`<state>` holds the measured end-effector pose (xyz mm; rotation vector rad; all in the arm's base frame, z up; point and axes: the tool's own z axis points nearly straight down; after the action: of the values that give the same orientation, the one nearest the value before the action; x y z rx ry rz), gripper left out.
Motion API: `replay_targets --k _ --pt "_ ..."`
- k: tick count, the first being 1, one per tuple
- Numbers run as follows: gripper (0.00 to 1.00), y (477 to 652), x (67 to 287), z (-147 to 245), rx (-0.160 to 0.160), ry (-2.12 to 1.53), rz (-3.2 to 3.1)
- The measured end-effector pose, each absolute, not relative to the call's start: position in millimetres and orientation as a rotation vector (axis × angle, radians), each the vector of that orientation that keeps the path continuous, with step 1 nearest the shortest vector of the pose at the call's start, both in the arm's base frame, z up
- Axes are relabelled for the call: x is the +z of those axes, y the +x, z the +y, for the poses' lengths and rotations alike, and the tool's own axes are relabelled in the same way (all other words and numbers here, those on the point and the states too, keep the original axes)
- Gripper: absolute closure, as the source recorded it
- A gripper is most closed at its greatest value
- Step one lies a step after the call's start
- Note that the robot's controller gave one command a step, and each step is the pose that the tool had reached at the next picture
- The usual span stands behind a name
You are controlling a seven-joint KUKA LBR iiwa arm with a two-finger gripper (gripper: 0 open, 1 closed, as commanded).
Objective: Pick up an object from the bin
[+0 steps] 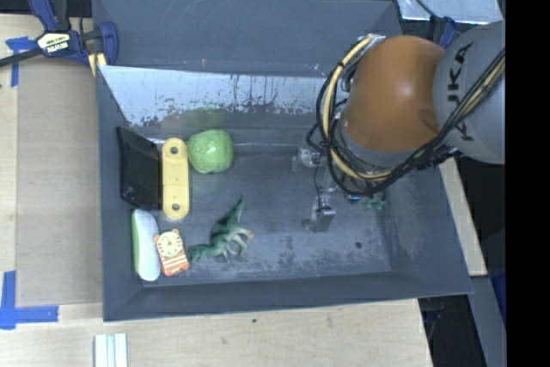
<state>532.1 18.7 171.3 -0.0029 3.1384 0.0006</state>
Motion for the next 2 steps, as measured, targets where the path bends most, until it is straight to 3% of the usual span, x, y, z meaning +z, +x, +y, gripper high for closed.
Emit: replay_targets --k 1,2 --pt "0.0 527.9 73.2 106.1 0.003 -0.47 3.107" --pt "0.0 537.1 151.5 101.0 0.0 -0.645 3.068"
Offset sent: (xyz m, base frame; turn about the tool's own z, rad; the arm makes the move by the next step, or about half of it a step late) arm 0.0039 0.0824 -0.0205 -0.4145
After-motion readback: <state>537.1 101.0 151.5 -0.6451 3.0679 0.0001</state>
